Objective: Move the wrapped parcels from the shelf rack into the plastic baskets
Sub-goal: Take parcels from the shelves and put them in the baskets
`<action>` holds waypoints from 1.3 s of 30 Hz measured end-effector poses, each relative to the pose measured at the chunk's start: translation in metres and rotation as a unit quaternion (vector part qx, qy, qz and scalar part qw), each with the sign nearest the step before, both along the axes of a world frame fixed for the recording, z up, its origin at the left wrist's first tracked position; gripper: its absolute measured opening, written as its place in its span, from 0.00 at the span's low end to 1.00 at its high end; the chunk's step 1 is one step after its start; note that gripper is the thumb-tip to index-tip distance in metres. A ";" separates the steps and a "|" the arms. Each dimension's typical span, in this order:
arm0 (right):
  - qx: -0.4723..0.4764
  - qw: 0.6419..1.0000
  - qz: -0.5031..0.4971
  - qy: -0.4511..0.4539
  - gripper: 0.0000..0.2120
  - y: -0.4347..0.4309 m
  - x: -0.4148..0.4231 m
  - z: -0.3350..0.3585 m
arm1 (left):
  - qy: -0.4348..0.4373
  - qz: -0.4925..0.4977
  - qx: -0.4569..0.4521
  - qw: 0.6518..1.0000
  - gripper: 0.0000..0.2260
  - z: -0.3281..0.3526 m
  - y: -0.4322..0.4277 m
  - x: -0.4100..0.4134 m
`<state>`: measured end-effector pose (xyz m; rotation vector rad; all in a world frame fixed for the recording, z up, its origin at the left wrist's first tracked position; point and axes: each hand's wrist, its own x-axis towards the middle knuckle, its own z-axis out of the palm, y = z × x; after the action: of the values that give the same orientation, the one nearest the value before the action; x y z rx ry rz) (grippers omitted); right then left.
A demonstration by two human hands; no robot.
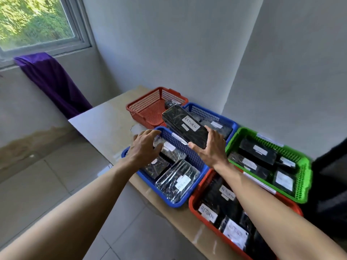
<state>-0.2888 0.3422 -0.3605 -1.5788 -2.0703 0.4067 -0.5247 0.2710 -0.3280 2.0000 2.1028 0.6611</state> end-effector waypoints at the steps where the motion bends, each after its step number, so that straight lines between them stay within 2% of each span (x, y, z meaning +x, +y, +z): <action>1: -0.003 1.000 -0.001 -0.003 0.51 0.008 -0.009 0.001 | -0.001 -0.004 -0.001 1.000 0.20 -0.001 0.009 -0.008; 13: -0.015 0.994 -0.092 -0.055 0.52 0.123 -0.111 -0.008 | -0.018 -0.085 -0.045 0.995 0.21 -0.027 0.180 -0.127; 18: -0.064 0.984 -0.140 -0.089 0.54 0.171 -0.174 -0.015 | -0.033 -0.111 -0.058 0.992 0.21 -0.039 0.249 -0.177; 25: -0.126 0.971 -0.179 -0.092 0.48 0.229 -0.261 -0.044 | -0.035 -0.130 -0.102 0.986 0.21 -0.059 0.314 -0.224; 30: -0.140 0.956 -0.210 -0.148 0.45 0.263 -0.298 -0.065 | -0.056 -0.149 -0.132 0.978 0.19 -0.083 0.351 -0.239; 39: -0.208 0.924 -0.318 -0.043 0.42 0.320 -0.340 -0.119 | -0.022 -0.127 -0.167 0.978 0.20 -0.122 0.406 -0.262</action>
<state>-0.6287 0.6626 -0.4799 -2.4365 -1.4516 0.5584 -0.7864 0.6774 -0.4504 1.9894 1.7513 0.2816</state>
